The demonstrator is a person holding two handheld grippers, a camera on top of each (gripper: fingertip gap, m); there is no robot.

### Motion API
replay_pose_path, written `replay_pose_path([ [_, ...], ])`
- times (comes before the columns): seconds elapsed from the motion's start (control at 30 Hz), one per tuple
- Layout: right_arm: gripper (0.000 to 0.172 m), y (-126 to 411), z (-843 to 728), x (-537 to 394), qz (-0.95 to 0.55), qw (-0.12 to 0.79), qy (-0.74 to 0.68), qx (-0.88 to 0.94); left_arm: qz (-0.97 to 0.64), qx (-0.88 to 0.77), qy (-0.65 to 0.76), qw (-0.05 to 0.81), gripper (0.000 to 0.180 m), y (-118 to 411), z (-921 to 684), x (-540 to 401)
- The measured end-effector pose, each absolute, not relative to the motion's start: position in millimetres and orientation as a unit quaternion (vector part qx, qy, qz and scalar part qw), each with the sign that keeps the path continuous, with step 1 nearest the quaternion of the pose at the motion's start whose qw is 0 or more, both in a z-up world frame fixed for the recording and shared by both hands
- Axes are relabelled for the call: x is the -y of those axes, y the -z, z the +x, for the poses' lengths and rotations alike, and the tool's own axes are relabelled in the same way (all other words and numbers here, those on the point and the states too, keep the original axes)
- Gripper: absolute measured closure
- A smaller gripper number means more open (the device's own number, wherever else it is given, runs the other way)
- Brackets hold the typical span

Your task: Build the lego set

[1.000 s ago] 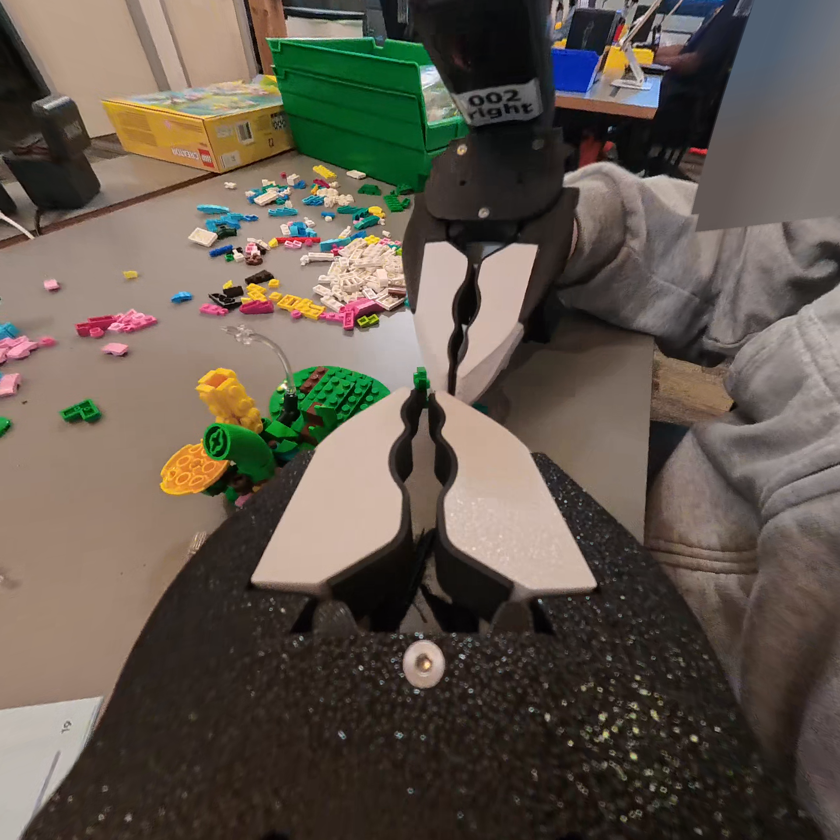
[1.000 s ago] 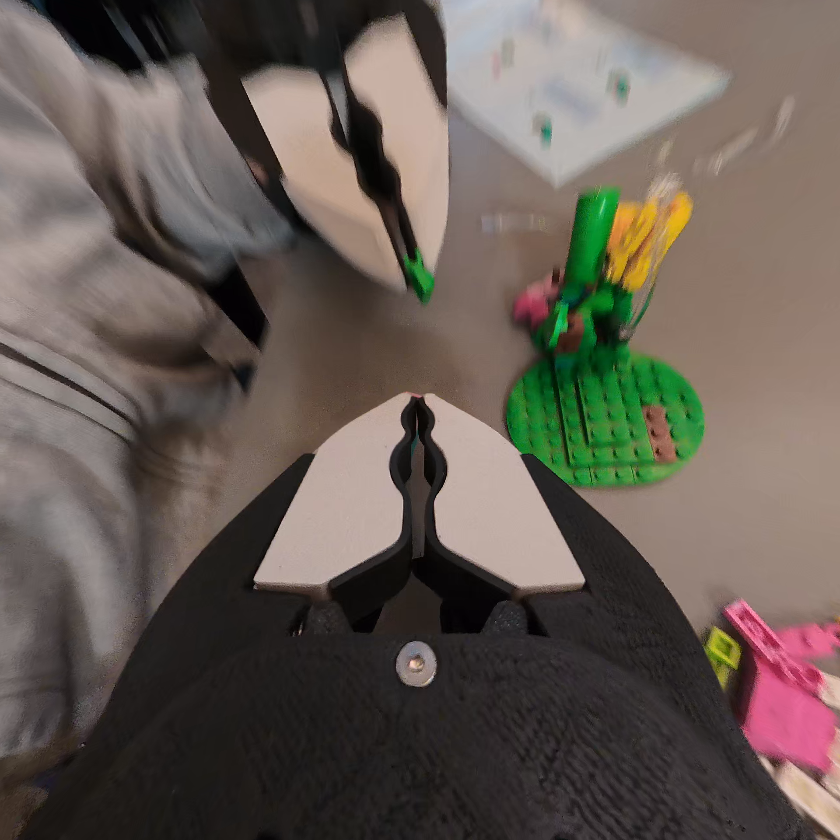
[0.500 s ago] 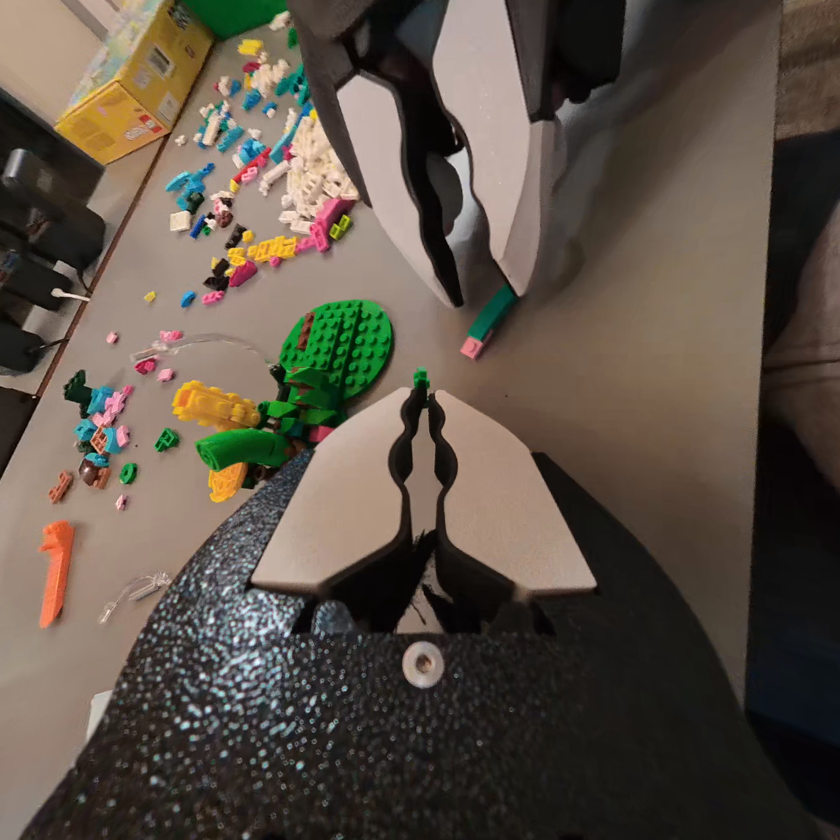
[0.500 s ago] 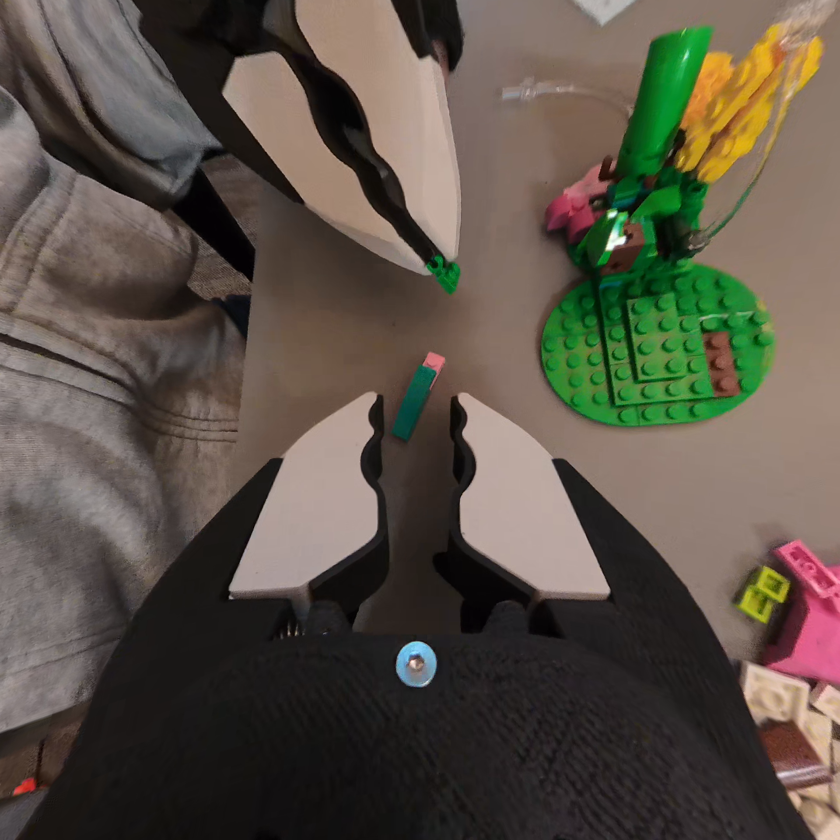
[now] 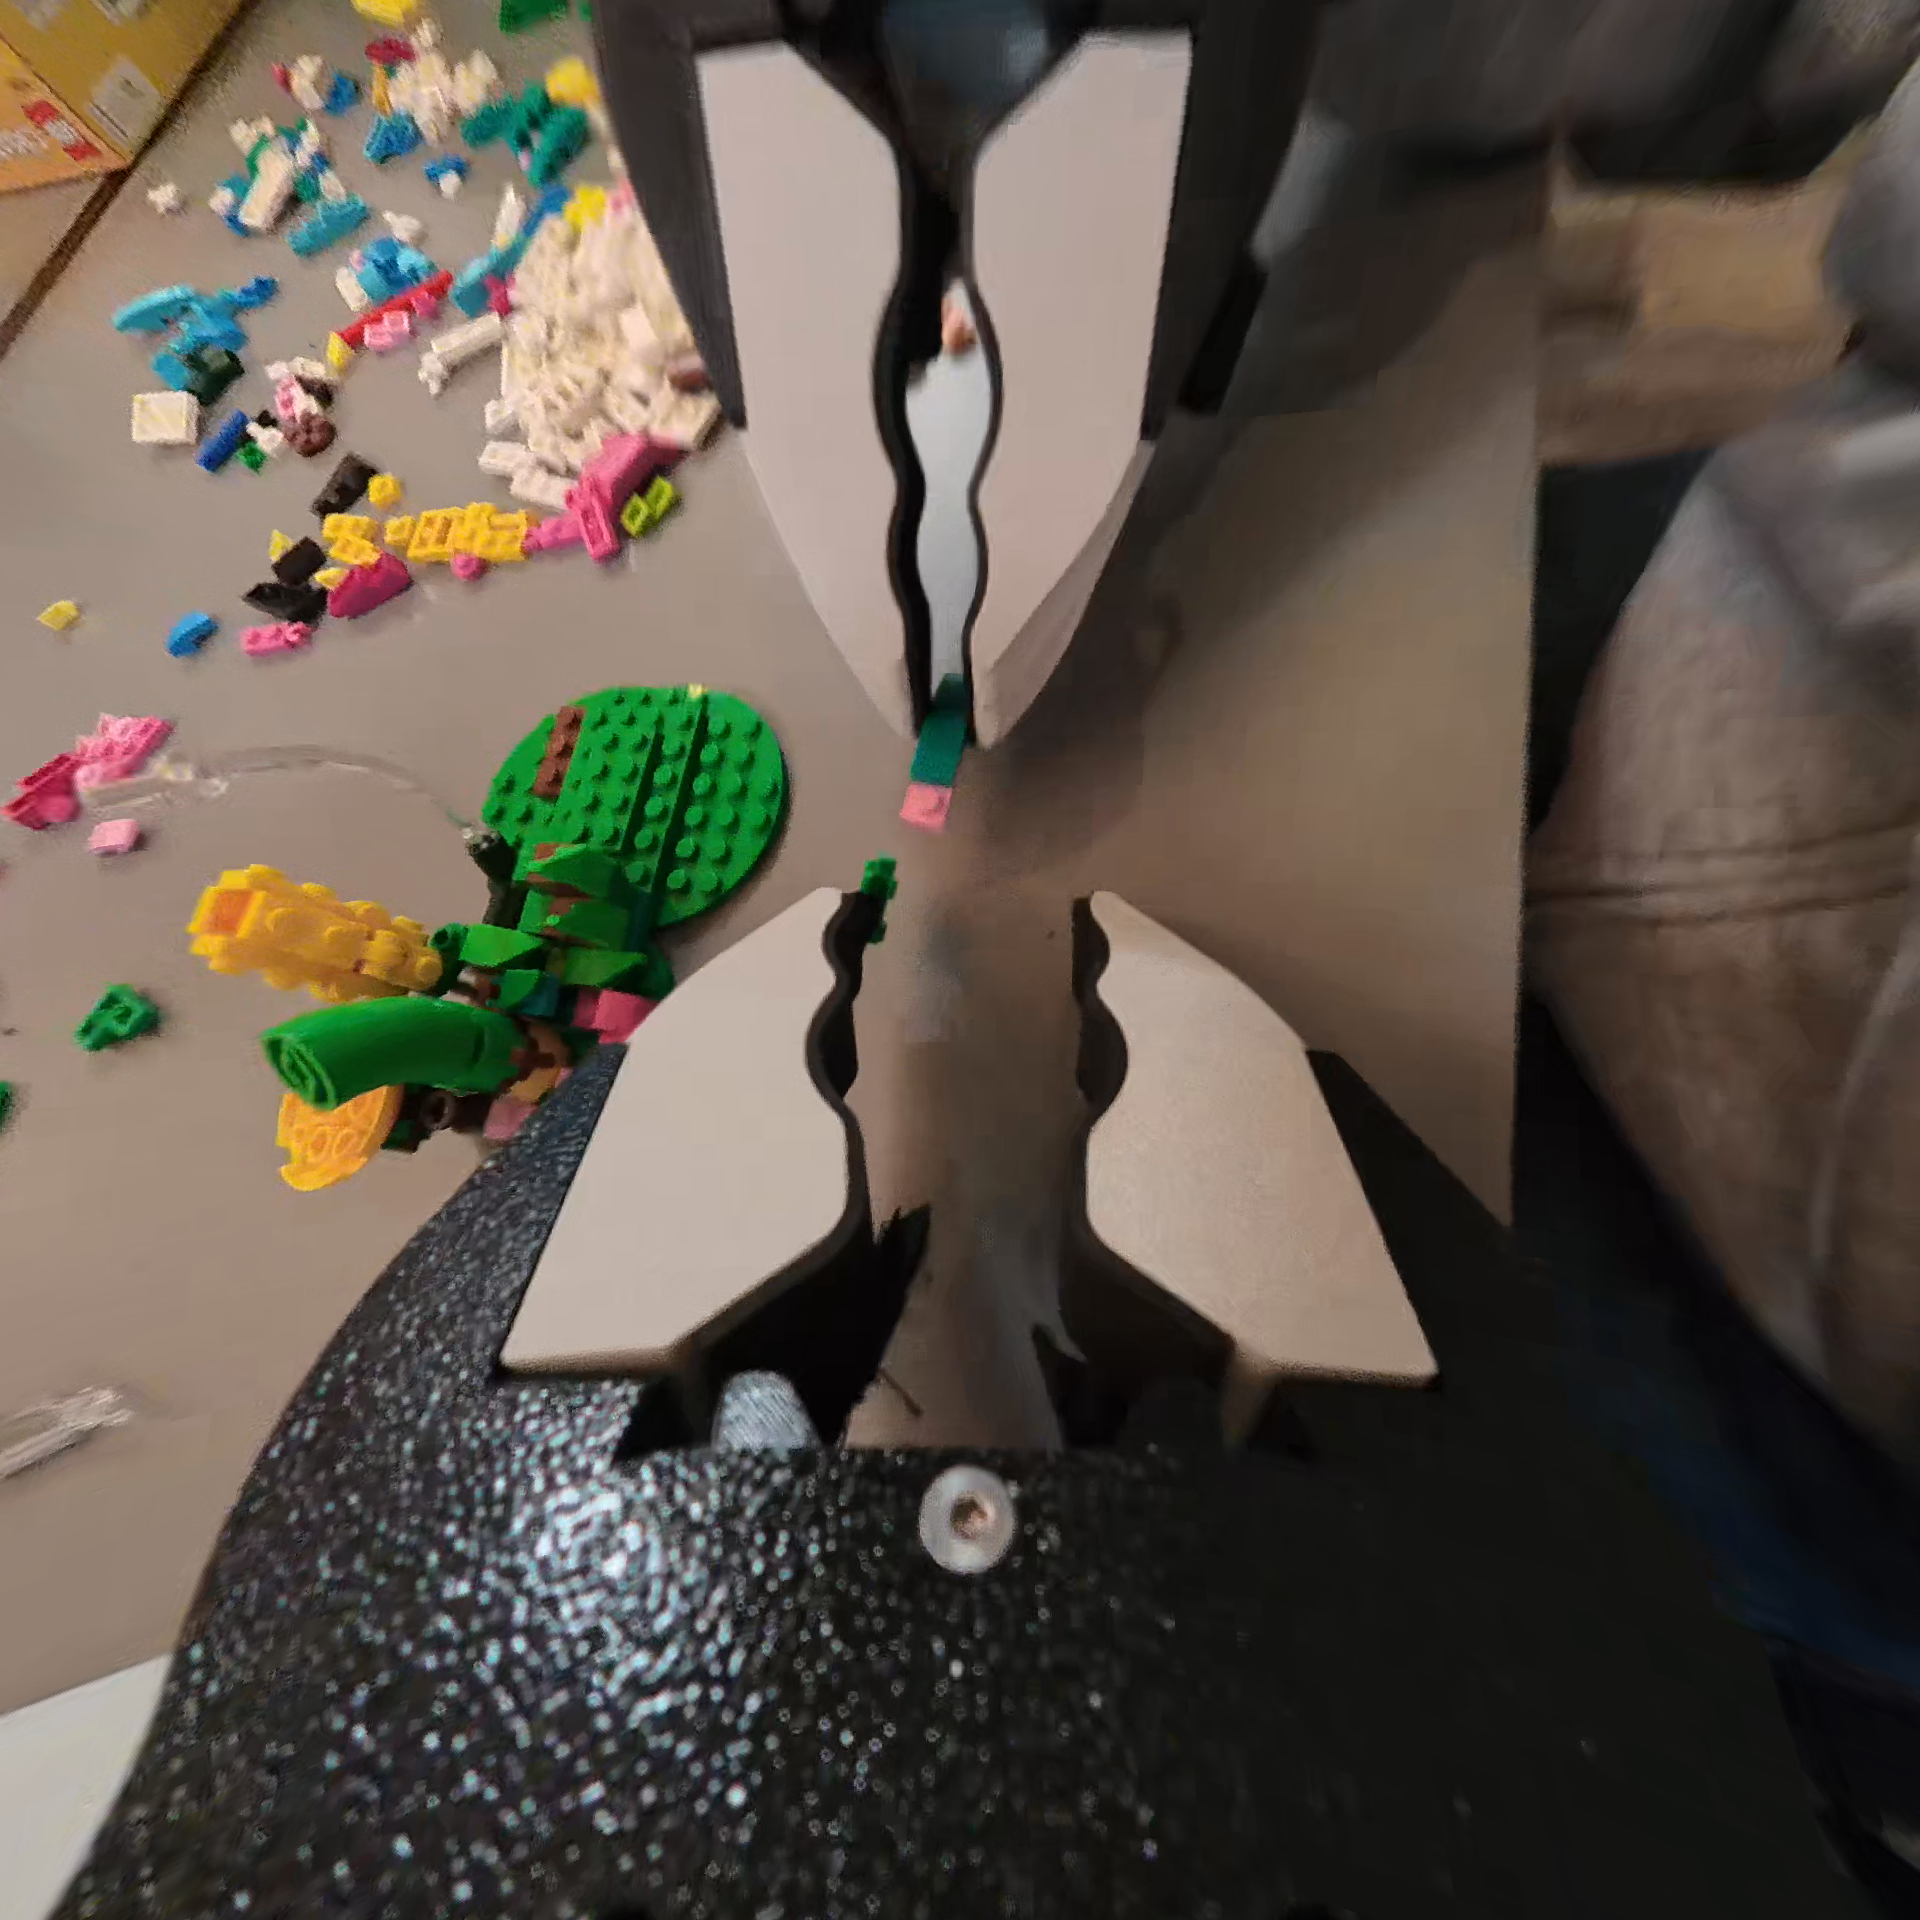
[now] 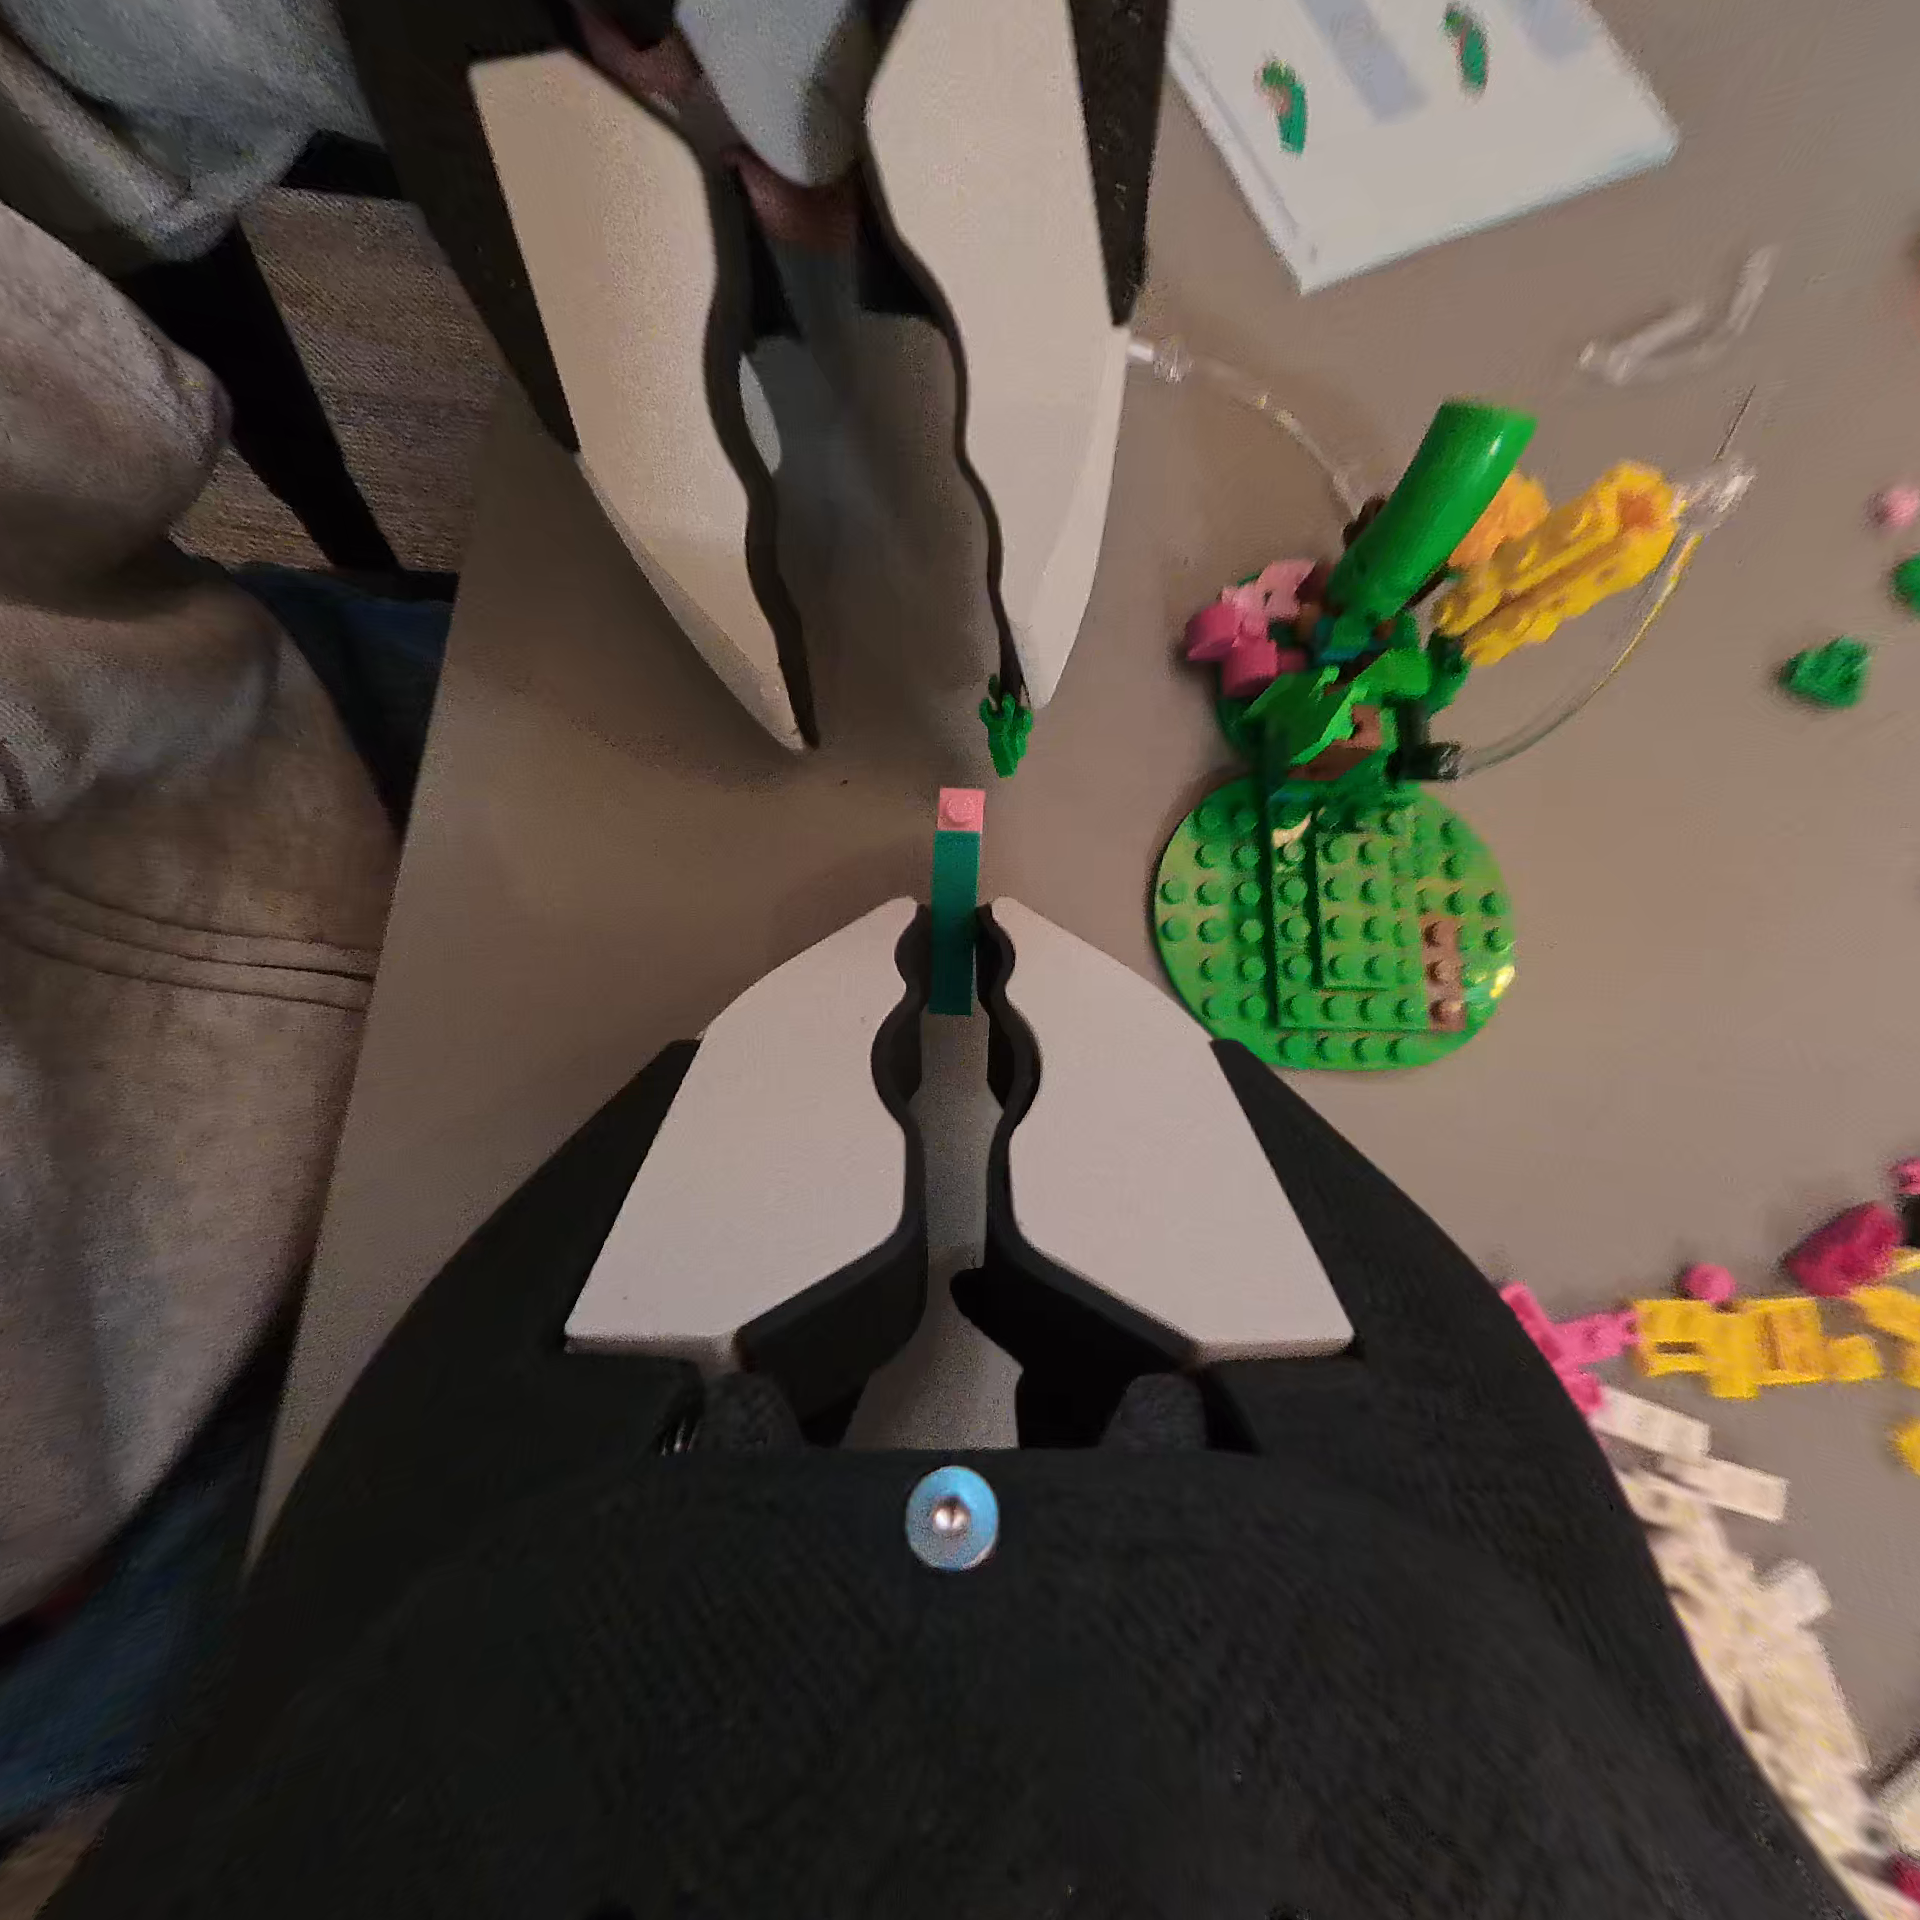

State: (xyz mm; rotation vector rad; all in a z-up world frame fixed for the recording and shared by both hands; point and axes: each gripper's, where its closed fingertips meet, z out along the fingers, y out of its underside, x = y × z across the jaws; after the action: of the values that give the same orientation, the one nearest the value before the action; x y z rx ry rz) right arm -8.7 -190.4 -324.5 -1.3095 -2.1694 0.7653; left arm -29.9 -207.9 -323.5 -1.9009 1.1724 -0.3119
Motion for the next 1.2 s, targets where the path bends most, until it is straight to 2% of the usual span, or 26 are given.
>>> replay_pose_path([
  [0.03,0.166,321.9,-9.6,189.7,-0.466,0.260,-0.275,0.799,-0.760,-0.463,0.144,0.432,0.143,320.3,-27.5,209.1],
  [0.17,0.166,315.7,-10.3,188.2,-0.422,0.305,-0.252,0.816,-0.788,-0.467,0.113,0.386,0.144,336.4,-34.7,209.4],
  [0.2,0.166,316.3,-9.8,186.5,-0.418,0.310,-0.240,0.820,-0.789,-0.469,0.103,0.382,0.147,339.7,-35.2,208.4],
  [0.23,0.165,317.0,-9.2,185.8,-0.413,0.311,-0.234,0.823,-0.785,-0.475,0.111,0.382,0.157,339.7,-32.1,210.3],
  [0.3,0.165,319.0,-8.7,184.0,-0.413,0.311,-0.226,0.826,-0.783,-0.479,0.116,0.380,0.160,340.7,-30.9,211.4],
  [0.5,0.166,316.9,-14.4,189.6,-0.393,0.334,-0.233,0.825,-0.777,-0.445,0.145,0.421,0.141,326.5,-27.5,204.2],
  [0.63,0.165,311.6,-17.1,190.7,-0.358,0.369,-0.216,0.830,-0.778,-0.431,0.153,0.431,0.141,322.7,-27.5,202.2],
  [0.9,0.165,304.5,-20.3,190.3,-0.283,0.437,-0.154,0.840,-0.777,-0.365,0.265,0.439,0.166,308.4,-20.9,202.9],
  [1.2,0.166,306.4,-22.6,189.1,-0.244,0.465,-0.103,0.845,-0.781,-0.323,0.313,0.433,0.174,307.2,-22.5,198.5],
])
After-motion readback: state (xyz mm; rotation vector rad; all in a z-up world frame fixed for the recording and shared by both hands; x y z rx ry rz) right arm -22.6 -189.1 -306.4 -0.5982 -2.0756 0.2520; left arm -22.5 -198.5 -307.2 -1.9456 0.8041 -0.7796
